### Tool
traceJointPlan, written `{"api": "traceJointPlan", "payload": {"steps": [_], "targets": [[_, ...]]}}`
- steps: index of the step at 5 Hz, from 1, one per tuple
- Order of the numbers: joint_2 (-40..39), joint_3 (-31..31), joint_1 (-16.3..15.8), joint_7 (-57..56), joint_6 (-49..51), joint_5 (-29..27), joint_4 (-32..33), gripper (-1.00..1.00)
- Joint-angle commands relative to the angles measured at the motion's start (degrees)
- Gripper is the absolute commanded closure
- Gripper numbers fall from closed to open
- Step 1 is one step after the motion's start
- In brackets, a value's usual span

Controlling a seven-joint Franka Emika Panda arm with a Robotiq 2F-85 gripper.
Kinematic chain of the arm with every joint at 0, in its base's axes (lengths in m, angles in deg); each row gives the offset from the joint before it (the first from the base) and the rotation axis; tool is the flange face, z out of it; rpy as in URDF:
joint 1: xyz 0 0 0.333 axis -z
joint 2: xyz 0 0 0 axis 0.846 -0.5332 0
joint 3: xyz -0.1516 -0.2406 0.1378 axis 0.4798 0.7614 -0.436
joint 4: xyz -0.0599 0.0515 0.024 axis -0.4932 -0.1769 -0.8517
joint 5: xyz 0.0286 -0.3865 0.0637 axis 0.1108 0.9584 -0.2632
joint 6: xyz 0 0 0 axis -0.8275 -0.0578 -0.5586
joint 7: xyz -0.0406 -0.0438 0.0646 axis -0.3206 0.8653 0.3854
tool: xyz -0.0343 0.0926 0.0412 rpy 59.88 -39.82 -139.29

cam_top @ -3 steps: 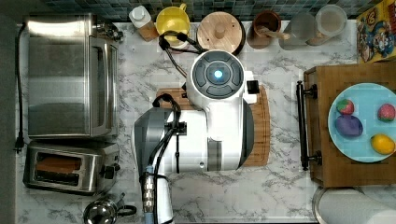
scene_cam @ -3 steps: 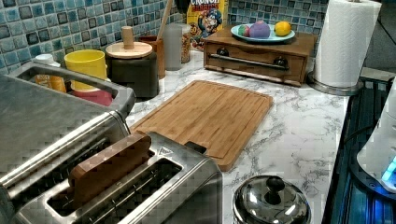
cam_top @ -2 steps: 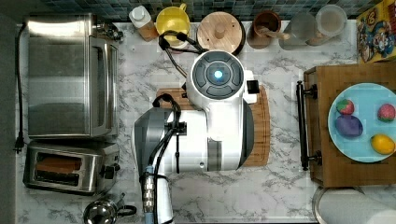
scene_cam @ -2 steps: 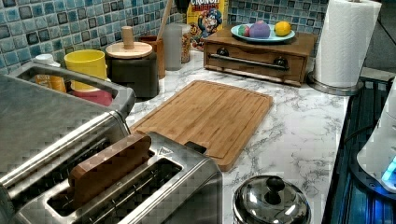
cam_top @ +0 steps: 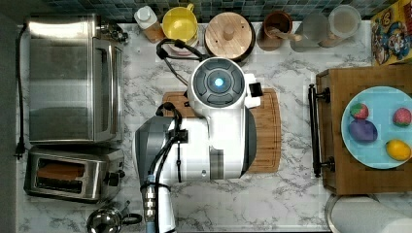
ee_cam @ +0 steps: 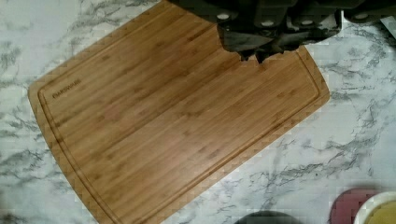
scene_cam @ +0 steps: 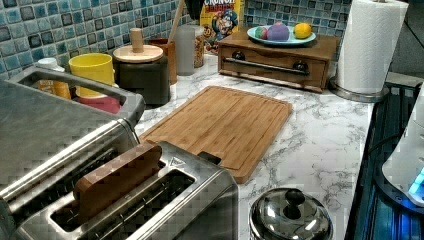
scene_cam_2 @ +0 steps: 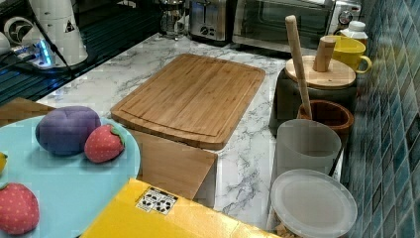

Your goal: Turn on the toaster.

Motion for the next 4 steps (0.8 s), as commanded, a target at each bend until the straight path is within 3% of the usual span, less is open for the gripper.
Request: {"api": "traceJointPlan", "payload": {"steps": [1,4], "targets": [[9.7,-6.2,-5.7,-9.2,-6.9,-5.5,10.4,1.0],[9.8,-11.3,-8.0,-10.8,-6.4,-8.4,15.0,1.0]]}}
